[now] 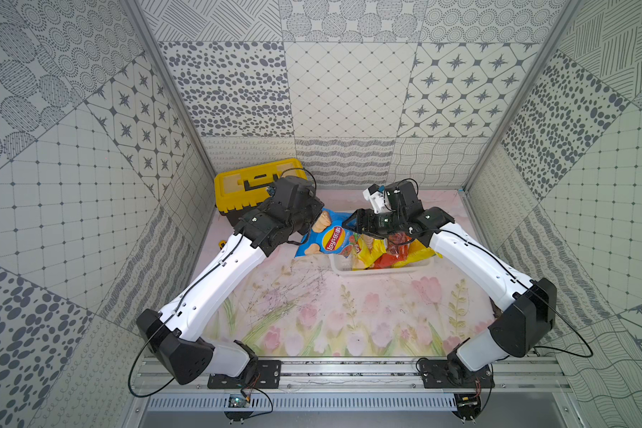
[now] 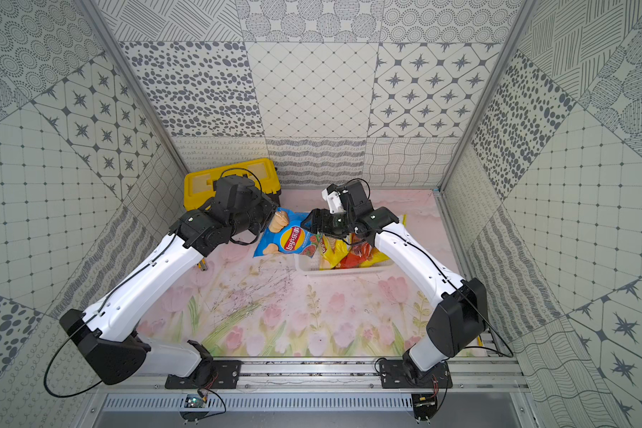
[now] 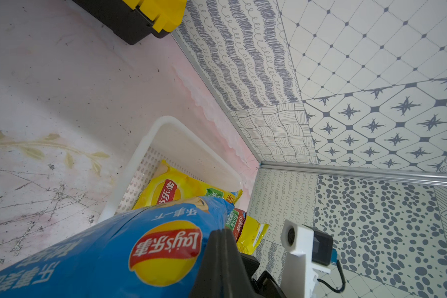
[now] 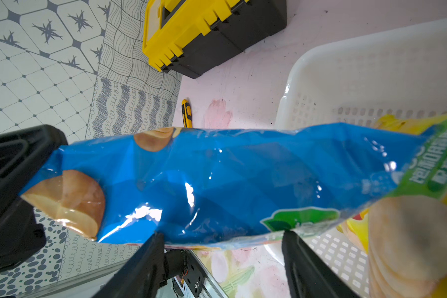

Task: Put the potato chips into the basket
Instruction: Place the potato chip in the basket.

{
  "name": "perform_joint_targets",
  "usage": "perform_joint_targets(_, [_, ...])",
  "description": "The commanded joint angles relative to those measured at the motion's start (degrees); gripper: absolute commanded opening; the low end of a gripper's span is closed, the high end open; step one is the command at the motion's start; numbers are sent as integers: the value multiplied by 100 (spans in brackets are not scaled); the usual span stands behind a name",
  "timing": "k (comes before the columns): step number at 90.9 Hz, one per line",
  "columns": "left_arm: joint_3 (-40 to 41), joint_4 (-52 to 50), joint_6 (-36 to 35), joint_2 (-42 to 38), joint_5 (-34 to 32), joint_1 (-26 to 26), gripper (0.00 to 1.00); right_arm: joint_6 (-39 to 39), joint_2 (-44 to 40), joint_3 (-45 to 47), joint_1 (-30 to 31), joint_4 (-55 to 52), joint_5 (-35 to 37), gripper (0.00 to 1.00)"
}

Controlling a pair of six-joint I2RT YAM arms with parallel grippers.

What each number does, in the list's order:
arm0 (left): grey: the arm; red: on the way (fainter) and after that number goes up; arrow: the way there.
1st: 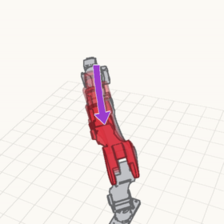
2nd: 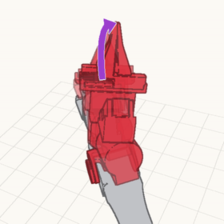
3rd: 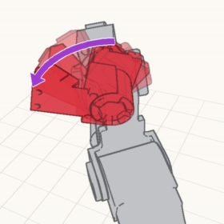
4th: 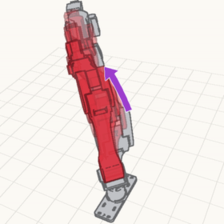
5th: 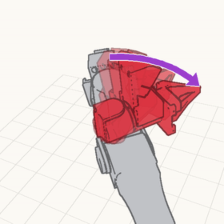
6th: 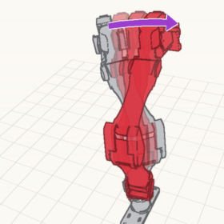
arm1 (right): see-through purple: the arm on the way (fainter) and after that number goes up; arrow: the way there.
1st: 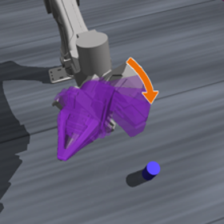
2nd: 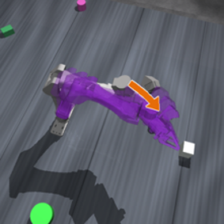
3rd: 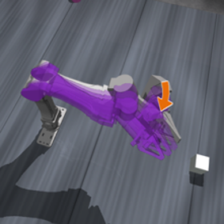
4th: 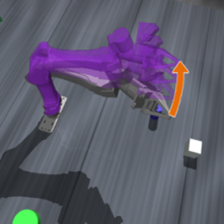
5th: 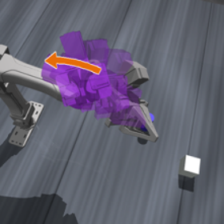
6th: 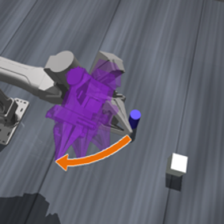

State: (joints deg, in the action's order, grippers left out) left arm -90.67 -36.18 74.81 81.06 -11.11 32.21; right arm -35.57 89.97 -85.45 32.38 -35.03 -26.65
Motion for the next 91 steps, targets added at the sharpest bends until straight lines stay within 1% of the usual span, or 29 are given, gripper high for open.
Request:
perform_joint_targets(1, [109, 479, 226, -37, -93, 70, 0, 116, 129, -163, -21, 207, 9, 76])
perform_joint_targets(51, [257, 667, 521, 129, -51, 88, 0, 182, 716, -506, -38, 198, -123, 76])
perform_joint_targets(57, [298, 716, 548, 146, -30, 87, 7, 191, 731, -525, -54, 198, -125, 76])
perform_joint_targets(67, [299, 771, 571, 180, 27, 92, 30, 201, 741, -539, -117, 185, -128, 76])
perform_joint_targets(75, [317, 780, 595, 202, 55, 93, 43, 201, 766, -585, -155, 173, -146, 76])
perform_joint_targets(83, [341, 798, 611, 234, 103, 92, 49, 210, 812, -649, -179, 155, -163, 77])
perform_joint_targets(91, [382, 872, 608, 258, 159, 92, 49, 200, 881, -726, -180, 138, -170, 76])
